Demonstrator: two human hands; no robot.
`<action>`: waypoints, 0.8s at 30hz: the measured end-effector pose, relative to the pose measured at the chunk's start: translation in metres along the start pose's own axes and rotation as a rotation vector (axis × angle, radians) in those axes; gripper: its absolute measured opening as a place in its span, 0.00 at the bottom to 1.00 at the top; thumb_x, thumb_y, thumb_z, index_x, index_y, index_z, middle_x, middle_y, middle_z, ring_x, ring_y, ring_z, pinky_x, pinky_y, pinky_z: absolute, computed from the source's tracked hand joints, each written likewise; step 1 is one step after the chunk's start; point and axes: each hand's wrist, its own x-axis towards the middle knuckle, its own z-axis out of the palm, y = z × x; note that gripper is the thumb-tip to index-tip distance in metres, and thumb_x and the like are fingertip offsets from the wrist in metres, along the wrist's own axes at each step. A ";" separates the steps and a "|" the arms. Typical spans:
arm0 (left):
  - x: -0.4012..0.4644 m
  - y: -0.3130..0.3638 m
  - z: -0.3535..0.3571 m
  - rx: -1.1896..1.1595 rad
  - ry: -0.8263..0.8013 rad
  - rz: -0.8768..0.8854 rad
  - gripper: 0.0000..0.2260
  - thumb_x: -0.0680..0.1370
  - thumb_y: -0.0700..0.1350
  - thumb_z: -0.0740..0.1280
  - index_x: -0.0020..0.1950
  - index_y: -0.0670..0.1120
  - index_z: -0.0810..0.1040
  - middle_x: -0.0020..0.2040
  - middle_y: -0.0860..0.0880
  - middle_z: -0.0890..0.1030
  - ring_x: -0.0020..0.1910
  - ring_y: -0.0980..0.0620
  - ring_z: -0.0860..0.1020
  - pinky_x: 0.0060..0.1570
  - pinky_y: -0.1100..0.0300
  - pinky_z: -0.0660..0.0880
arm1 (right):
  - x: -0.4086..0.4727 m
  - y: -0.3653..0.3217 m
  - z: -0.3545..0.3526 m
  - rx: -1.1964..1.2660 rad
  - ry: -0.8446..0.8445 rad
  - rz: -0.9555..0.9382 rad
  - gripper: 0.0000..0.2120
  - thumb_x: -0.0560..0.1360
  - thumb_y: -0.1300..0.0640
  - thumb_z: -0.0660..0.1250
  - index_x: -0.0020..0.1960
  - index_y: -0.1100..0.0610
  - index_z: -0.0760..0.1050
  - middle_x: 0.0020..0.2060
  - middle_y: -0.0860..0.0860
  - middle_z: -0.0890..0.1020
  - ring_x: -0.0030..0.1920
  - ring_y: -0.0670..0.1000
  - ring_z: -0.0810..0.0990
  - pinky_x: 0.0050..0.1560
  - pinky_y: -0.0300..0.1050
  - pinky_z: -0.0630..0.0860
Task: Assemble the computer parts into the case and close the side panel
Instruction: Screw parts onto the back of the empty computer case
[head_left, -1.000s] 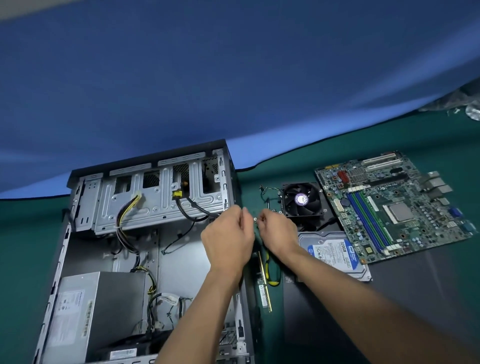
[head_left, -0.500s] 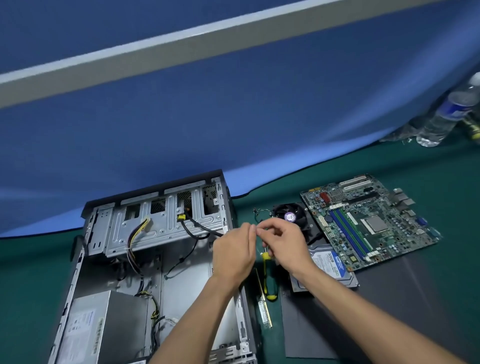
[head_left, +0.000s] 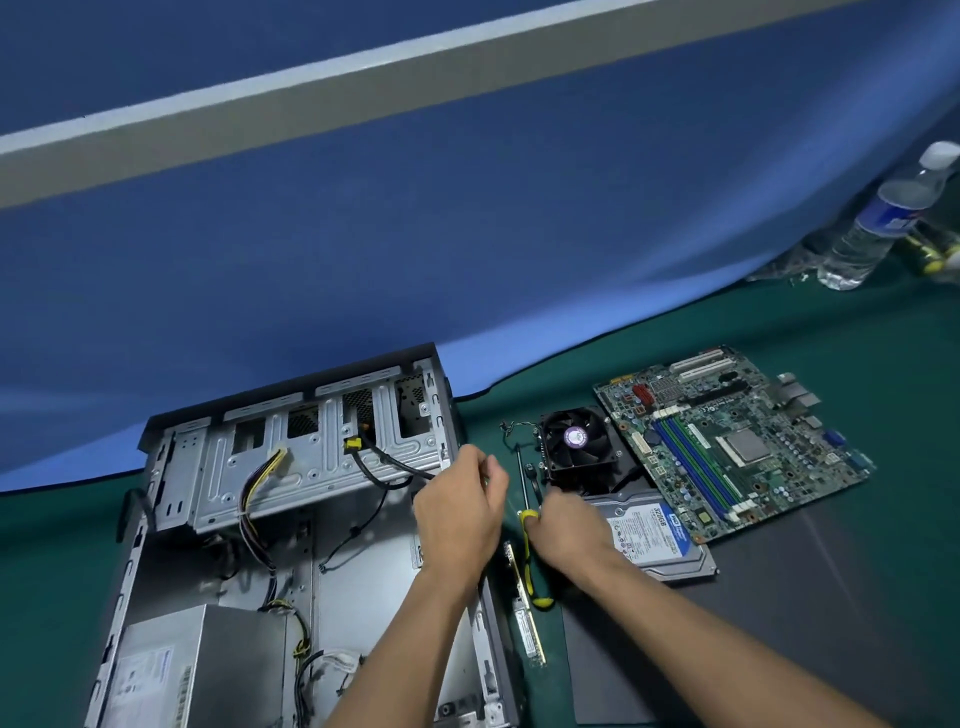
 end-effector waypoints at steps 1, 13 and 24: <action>0.000 0.000 0.001 -0.001 0.000 -0.012 0.08 0.78 0.48 0.61 0.41 0.48 0.72 0.31 0.50 0.77 0.33 0.45 0.77 0.34 0.56 0.63 | 0.002 -0.002 0.005 -0.050 0.003 0.002 0.15 0.78 0.51 0.61 0.57 0.61 0.76 0.55 0.57 0.81 0.56 0.58 0.79 0.51 0.45 0.74; 0.005 -0.003 0.007 0.046 0.083 -0.031 0.08 0.79 0.48 0.61 0.45 0.48 0.78 0.32 0.49 0.80 0.34 0.45 0.78 0.34 0.58 0.62 | 0.020 -0.004 0.029 -0.171 -0.038 0.031 0.12 0.76 0.51 0.64 0.54 0.57 0.77 0.53 0.53 0.83 0.54 0.54 0.81 0.44 0.41 0.72; -0.005 -0.002 0.000 -0.184 0.093 -0.175 0.09 0.81 0.46 0.56 0.43 0.49 0.71 0.30 0.54 0.74 0.30 0.52 0.71 0.34 0.57 0.61 | -0.051 0.006 -0.034 0.431 0.176 -0.207 0.03 0.73 0.50 0.64 0.43 0.48 0.72 0.31 0.46 0.73 0.34 0.49 0.72 0.35 0.46 0.67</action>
